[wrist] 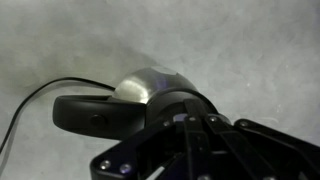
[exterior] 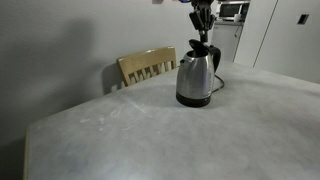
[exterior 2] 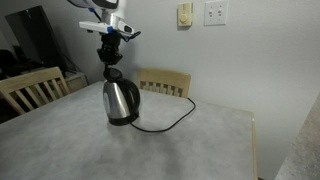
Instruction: Close the kettle lid
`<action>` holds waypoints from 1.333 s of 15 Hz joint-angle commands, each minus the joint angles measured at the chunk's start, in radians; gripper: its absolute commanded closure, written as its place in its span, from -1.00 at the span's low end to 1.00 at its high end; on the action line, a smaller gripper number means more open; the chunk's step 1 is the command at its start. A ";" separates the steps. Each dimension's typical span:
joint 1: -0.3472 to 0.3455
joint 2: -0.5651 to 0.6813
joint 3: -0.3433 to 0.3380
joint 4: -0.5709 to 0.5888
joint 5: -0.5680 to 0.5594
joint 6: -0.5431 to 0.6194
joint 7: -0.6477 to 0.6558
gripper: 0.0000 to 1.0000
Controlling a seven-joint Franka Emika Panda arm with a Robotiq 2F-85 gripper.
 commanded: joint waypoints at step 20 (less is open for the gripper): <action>0.001 0.095 0.004 0.129 -0.007 -0.116 -0.024 0.98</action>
